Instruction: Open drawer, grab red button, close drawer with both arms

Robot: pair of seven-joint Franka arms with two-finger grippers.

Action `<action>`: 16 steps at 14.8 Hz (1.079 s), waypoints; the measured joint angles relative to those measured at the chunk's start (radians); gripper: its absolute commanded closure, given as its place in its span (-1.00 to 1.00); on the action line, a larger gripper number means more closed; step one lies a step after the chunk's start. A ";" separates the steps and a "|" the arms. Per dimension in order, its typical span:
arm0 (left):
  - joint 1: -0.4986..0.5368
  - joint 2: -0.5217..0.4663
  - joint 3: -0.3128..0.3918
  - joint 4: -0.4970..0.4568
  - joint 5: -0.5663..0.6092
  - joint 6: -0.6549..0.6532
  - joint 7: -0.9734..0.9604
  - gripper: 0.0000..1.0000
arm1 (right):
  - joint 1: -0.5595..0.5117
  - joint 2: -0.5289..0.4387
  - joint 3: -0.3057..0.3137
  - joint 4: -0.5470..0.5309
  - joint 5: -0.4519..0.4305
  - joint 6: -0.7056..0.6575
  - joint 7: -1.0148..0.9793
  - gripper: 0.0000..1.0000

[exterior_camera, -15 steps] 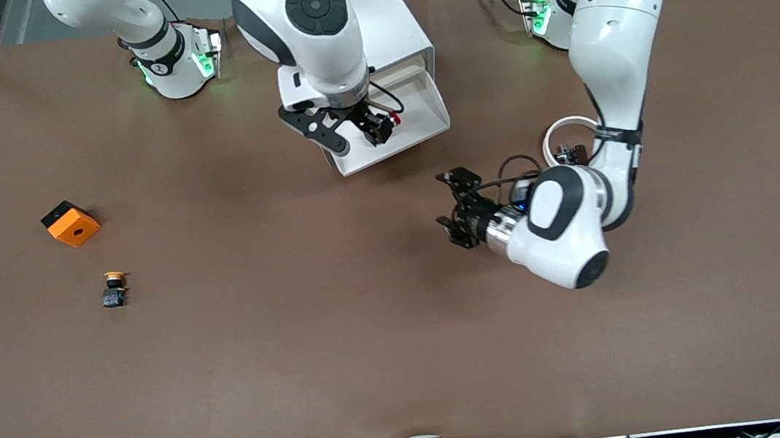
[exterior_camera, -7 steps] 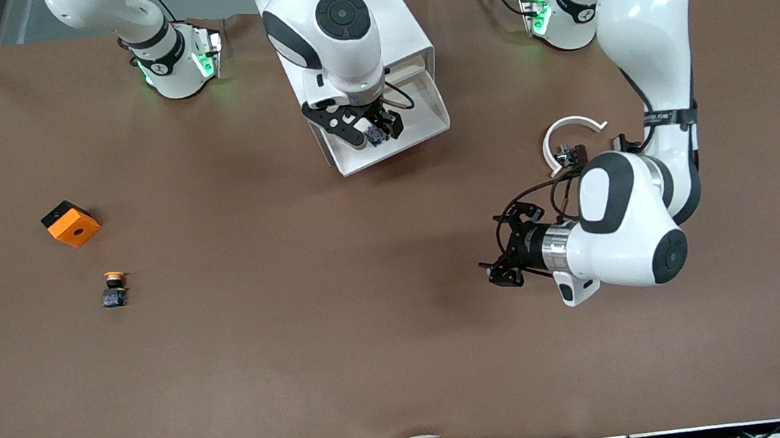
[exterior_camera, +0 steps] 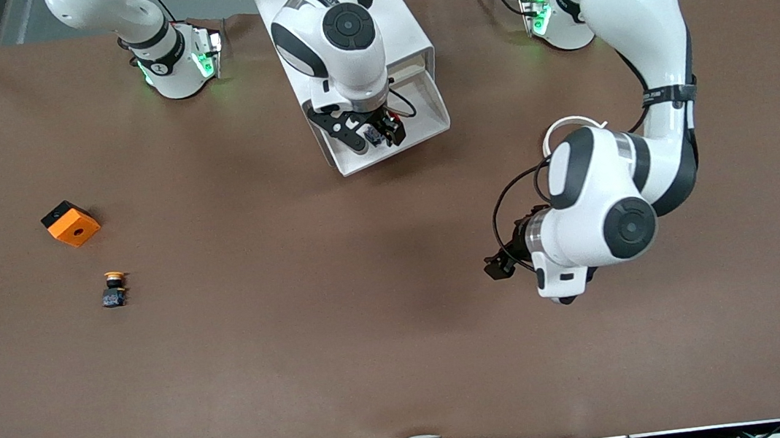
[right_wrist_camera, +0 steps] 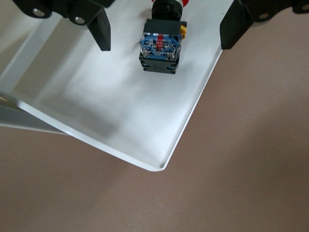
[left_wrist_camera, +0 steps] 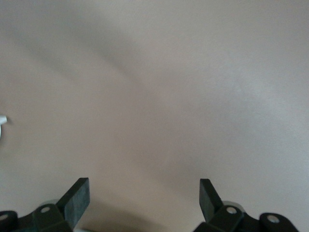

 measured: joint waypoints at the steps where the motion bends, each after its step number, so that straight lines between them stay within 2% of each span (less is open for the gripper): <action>1: -0.018 -0.010 0.000 -0.004 0.019 0.014 0.005 -1.00 | 0.000 0.005 0.000 0.000 0.000 0.002 0.002 -1.00; 4: -0.048 -0.063 0.000 -0.065 0.035 0.061 0.052 -1.00 | 0.000 0.018 -0.001 0.000 0.000 0.004 0.005 -1.00; 10: -0.097 -0.246 -0.002 -0.392 0.081 0.286 0.187 -1.00 | 0.000 0.040 -0.002 0.000 0.000 0.008 0.011 -1.00; 12: -0.105 -0.271 -0.002 -0.441 0.091 0.315 0.216 -1.00 | 0.001 0.045 -0.002 0.000 0.000 0.008 0.011 -0.97; 16: -0.101 -0.232 0.000 -0.411 0.094 0.345 0.252 -1.00 | 0.006 0.050 -0.002 0.001 0.000 0.012 0.012 -0.25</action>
